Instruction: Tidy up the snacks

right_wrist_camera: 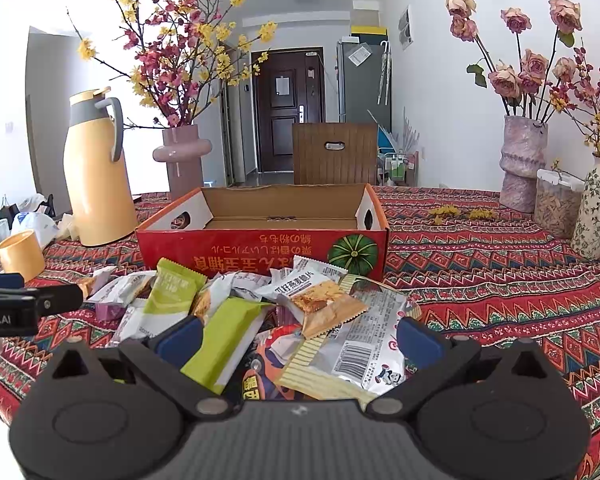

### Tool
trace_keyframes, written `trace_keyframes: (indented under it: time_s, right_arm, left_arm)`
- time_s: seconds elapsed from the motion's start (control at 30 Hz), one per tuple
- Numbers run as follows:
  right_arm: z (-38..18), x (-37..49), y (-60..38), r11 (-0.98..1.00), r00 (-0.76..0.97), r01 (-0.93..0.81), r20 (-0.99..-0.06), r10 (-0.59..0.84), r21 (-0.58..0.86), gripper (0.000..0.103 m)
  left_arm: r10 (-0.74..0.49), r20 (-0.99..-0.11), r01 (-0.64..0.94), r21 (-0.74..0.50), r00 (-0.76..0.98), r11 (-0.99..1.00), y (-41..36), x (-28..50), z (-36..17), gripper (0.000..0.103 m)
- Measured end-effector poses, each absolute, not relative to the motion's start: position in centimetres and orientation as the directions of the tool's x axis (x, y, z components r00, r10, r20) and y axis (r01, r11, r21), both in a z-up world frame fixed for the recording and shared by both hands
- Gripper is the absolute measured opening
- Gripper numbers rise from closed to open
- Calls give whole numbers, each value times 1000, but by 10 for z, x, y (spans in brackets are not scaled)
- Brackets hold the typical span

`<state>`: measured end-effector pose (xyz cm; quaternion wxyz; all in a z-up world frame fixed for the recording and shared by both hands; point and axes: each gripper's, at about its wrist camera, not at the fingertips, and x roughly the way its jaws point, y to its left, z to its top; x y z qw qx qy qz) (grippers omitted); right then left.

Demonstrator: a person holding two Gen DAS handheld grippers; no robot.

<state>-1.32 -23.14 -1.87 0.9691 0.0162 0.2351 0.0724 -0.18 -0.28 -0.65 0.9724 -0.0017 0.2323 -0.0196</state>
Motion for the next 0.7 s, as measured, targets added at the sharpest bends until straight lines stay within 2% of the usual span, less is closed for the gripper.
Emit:
trace_keyframes:
  time_s: [0.7]
  right_arm:
    - [-21,-10,-233,989,869,-130,-472,151,76,103]
  left_arm:
    - [-39,-456,35,-18,889,999,-2,-1,-10,103]
